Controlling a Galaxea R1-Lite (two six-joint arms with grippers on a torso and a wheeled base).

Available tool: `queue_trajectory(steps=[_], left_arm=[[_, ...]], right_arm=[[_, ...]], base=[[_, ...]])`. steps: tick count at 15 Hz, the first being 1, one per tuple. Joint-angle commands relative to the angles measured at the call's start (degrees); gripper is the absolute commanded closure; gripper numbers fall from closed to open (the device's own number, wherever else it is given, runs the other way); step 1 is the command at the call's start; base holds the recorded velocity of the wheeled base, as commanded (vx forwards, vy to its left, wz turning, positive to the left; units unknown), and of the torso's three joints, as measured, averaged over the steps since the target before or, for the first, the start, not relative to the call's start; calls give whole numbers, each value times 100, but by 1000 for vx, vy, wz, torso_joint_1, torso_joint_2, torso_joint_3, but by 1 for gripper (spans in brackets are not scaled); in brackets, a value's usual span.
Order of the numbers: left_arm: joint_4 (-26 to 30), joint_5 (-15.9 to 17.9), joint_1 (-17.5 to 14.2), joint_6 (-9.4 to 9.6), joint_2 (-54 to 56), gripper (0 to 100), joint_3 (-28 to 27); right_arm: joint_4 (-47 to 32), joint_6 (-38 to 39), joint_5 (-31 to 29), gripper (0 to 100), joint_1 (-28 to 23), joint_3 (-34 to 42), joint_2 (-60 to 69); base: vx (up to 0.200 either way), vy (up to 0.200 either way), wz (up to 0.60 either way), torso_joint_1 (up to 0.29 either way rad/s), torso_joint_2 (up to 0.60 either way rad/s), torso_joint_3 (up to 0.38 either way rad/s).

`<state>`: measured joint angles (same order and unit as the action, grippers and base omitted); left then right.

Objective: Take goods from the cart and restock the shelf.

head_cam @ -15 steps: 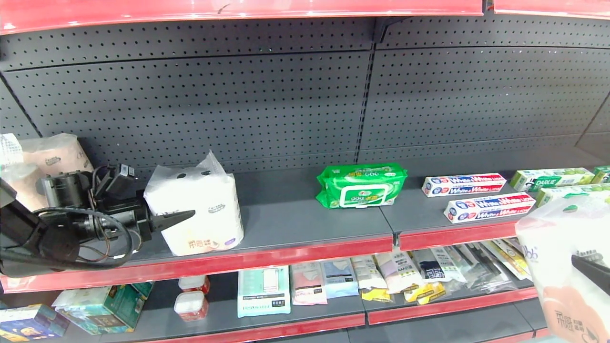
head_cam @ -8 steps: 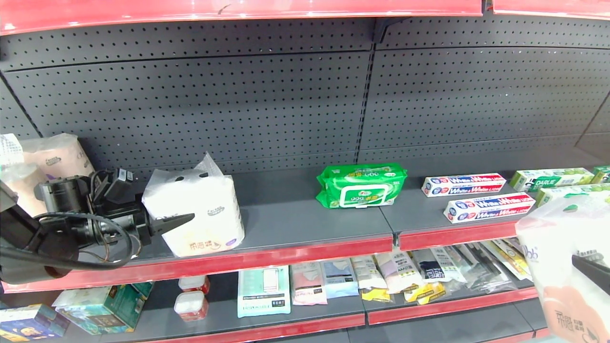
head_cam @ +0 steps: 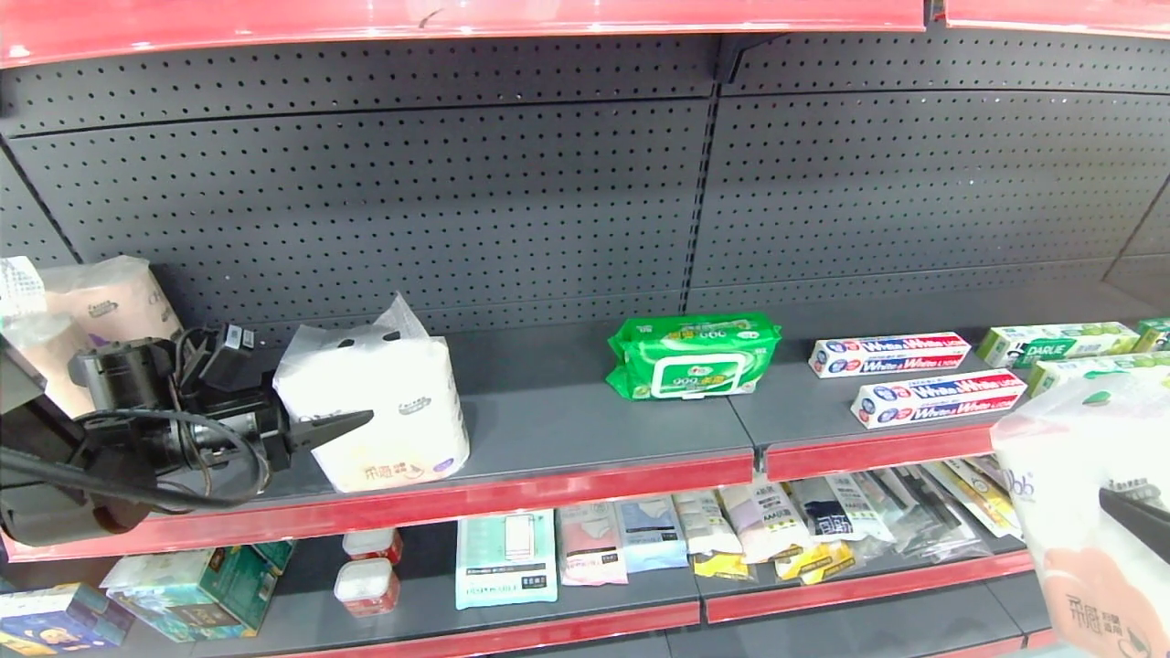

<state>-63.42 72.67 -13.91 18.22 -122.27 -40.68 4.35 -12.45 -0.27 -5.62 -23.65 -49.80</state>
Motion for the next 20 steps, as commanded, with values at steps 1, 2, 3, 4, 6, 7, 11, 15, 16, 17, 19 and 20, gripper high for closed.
queue_trajectory(steps=[1,2,3,4,6,7,11,15,16,17,19,20], left_arm=[[5,160,2,-38,-42,100,-19],[13,257,-7,-47,-42,100,-54],[13,327,-24,-91,-51,100,-151],[13,345,-24,-126,-78,100,-203],[5,397,-68,-232,-174,100,-485],[5,432,-68,-232,-209,100,-537],[-92,441,-68,-205,-201,100,-423],[-180,388,-68,-205,-183,100,-274],[-241,371,-68,-214,-183,100,-247],[-329,353,-68,-214,-192,100,-212],[-365,353,-68,-214,-192,100,-221],[-365,353,-68,-214,-192,100,-221]], right_arm=[[4,-3,0,100,-1,1,14],[4,-3,0,100,-1,1,14],[4,-3,0,100,-1,1,14],[4,-3,0,100,-1,1,14],[4,-3,-17,100,-1,1,14],[4,-3,-43,100,-1,1,14],[4,-3,-43,100,-1,-8,23],[4,-3,-43,100,-1,1,23],[4,-3,-43,100,-1,1,23],[-5,-3,-43,100,-1,1,14],[4,-3,-43,100,-1,10,14],[4,-3,-43,100,-1,1,14]], base=[[0,0,0,0,0,0],[0,0,0,0,0,0],[0,0,0,0,0,0],[0,0,0,0,0,0],[0,0,0,0,0,0],[0,0,0,0,0,0],[0,0,0,0,0,0],[0,0,0,0,0,0],[0,0,0,0,0,0],[0,0,0,0,0,0],[0,0,0,0,0,0],[0,0,0,0,0,0]])
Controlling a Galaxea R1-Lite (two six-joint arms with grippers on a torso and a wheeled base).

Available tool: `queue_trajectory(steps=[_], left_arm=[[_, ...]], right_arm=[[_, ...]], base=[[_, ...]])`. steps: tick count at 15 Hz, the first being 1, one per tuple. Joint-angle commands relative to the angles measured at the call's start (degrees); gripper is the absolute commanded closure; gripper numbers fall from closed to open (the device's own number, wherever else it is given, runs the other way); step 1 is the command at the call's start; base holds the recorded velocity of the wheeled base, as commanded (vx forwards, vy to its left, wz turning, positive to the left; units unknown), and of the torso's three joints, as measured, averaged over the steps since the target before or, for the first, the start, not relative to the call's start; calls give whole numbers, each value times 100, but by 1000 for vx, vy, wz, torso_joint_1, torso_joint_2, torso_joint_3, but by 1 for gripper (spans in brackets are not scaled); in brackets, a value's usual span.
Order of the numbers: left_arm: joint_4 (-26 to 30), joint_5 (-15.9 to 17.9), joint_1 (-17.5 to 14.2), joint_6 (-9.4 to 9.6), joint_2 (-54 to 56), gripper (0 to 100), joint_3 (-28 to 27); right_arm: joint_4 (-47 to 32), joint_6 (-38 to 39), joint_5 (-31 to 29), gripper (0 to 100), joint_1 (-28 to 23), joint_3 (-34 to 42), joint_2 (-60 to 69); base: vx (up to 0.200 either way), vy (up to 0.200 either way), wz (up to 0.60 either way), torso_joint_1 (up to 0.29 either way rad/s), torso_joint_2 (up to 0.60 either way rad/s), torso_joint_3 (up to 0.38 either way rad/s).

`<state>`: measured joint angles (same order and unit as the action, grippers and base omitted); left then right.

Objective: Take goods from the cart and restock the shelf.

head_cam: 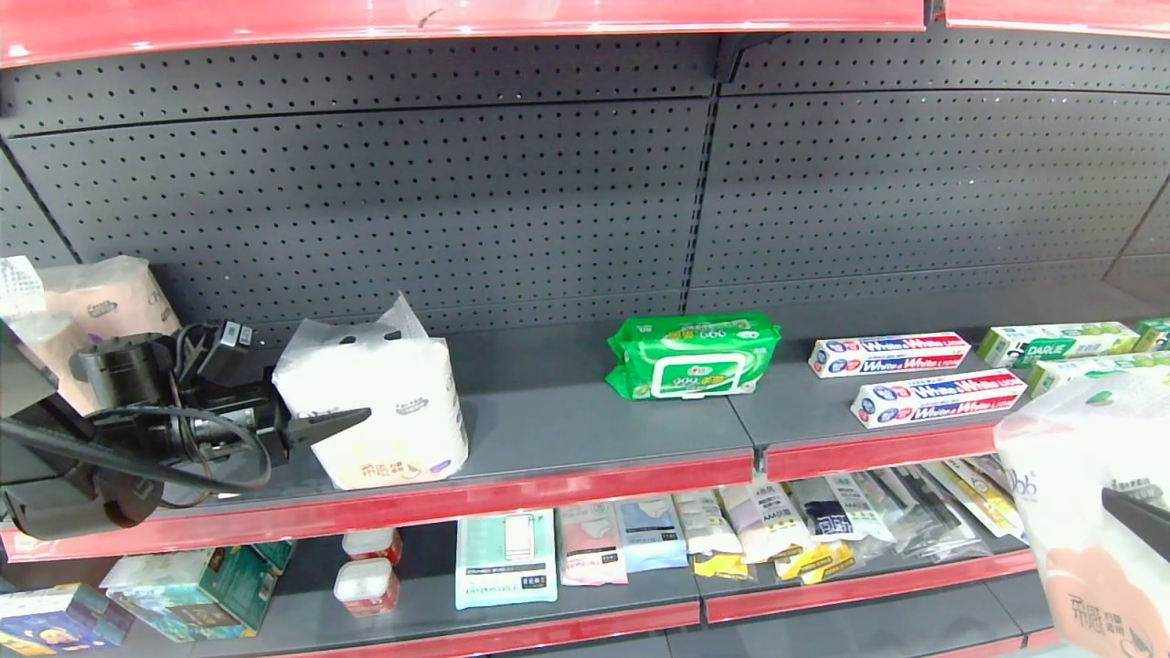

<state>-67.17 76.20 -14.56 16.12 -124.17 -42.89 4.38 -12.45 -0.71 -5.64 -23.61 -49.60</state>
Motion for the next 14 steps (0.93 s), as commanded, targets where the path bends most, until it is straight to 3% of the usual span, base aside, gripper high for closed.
queue_trajectory(steps=[1,5,14], left_arm=[[-15,0,14,6,-2,100,17],[-112,-202,58,-21,7,100,35],[-121,-246,111,-135,201,100,96]], right_arm=[[2,-3,0,100,2,-3,-5],[2,-3,-8,100,2,15,-5],[2,-3,-70,100,11,15,3]], base=[[0,0,0,0,0,0],[0,0,0,0,0,0],[0,0,0,0,0,0]])
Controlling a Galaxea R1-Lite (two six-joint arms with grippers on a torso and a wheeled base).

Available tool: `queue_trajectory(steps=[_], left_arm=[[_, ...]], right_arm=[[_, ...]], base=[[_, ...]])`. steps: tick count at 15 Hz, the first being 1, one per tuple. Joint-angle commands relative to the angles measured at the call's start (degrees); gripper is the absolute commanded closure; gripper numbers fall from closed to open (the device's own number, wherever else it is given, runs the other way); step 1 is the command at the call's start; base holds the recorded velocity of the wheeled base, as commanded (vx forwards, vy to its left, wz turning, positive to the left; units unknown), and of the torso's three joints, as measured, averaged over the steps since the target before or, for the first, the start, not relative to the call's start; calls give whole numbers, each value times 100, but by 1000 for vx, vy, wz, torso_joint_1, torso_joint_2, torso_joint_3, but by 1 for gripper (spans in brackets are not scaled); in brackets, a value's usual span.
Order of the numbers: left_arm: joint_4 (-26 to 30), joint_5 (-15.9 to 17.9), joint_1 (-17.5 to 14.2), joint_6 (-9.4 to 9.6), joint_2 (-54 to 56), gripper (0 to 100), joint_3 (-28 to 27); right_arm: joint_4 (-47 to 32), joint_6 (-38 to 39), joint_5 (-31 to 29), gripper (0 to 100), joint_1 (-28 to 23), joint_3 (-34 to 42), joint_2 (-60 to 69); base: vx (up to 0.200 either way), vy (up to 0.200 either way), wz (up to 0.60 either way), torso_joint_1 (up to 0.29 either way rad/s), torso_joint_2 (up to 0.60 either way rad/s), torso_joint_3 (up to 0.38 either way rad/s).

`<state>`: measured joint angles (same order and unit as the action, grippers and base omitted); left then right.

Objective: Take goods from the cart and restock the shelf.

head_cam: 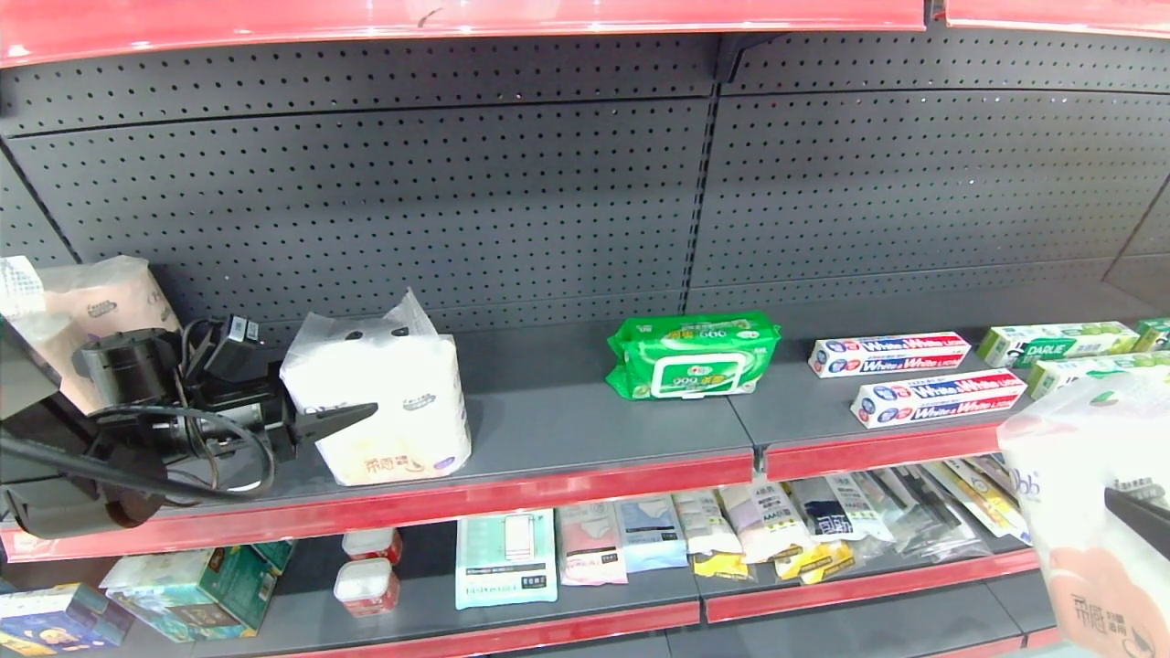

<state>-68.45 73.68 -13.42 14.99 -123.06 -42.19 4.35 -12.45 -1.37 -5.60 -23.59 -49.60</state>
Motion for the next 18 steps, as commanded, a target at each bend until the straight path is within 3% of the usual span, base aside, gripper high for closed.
queue_trajectory(steps=[1,17,18], left_arm=[[7,6,-3,-23,90,100,44],[7,6,-3,-67,19,100,264],[7,-3,-3,-67,2,0,255]], right_arm=[[4,-3,-4,100,6,12,3],[4,-47,-4,100,6,39,3],[4,-39,-4,100,6,47,3]], base=[[0,0,0,0,0,0],[0,0,0,0,0,0],[0,0,0,0,0,0]])
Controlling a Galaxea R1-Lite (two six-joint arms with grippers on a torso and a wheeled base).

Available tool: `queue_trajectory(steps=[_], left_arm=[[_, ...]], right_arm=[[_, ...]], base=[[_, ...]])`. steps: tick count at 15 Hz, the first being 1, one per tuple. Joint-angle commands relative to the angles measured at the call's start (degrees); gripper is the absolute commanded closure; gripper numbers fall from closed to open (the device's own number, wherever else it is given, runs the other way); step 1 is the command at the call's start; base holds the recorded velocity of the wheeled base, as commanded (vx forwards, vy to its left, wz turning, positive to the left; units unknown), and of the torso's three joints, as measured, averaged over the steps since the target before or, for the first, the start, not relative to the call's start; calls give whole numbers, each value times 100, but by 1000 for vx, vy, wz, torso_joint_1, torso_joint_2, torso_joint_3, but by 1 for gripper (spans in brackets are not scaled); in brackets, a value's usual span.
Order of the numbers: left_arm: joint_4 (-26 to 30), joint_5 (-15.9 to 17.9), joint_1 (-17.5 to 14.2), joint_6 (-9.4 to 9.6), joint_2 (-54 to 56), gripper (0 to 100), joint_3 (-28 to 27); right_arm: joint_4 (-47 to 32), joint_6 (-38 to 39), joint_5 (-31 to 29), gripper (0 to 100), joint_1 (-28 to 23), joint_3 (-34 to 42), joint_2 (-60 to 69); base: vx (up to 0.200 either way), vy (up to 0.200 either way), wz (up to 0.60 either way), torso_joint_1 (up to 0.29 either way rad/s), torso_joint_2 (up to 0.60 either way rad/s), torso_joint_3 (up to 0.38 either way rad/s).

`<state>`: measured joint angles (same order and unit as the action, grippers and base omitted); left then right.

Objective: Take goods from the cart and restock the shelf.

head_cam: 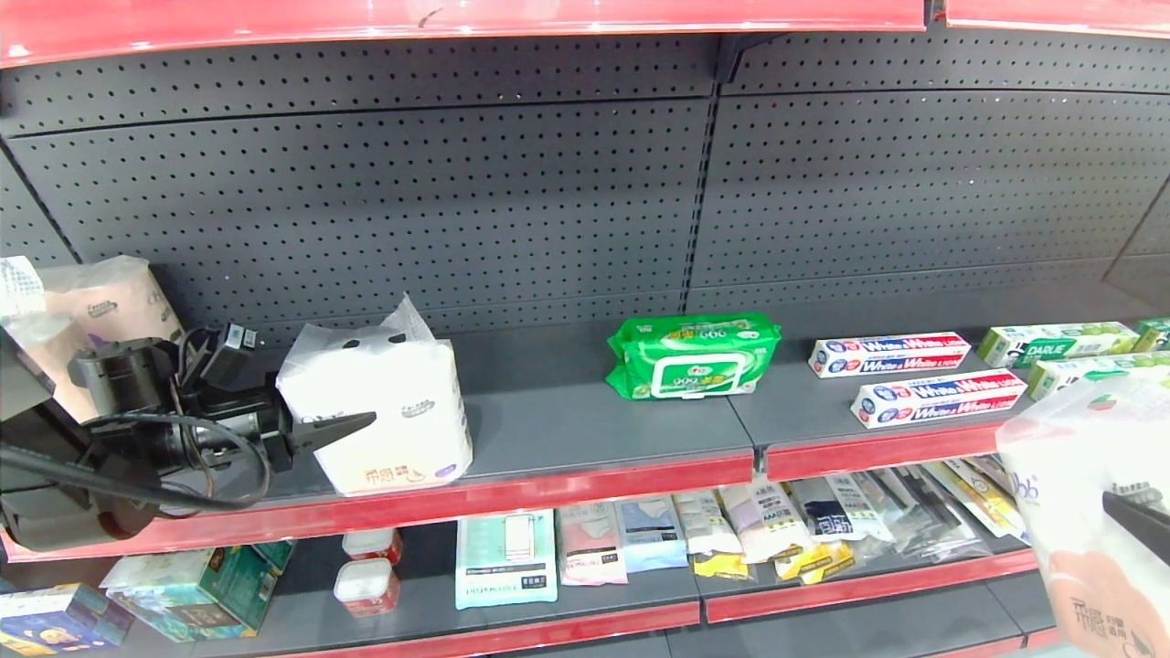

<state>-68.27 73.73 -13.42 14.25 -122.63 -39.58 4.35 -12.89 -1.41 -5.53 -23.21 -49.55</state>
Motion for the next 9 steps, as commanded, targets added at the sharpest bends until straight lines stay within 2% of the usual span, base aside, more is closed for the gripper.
queue_trajectory(steps=[1,5,9], left_arm=[[-2,-8,-3,-63,-33,0,12],[-38,-8,-3,-133,19,0,30],[-38,-8,-11,-274,582,0,390]], right_arm=[[4,-3,1,100,0,10,-2],[4,-3,1,100,0,18,-2],[4,-3,10,100,9,45,-10]], base=[[0,0,0,0,0,0],[0,0,0,0,0,0],[0,0,0,0,0,0]])
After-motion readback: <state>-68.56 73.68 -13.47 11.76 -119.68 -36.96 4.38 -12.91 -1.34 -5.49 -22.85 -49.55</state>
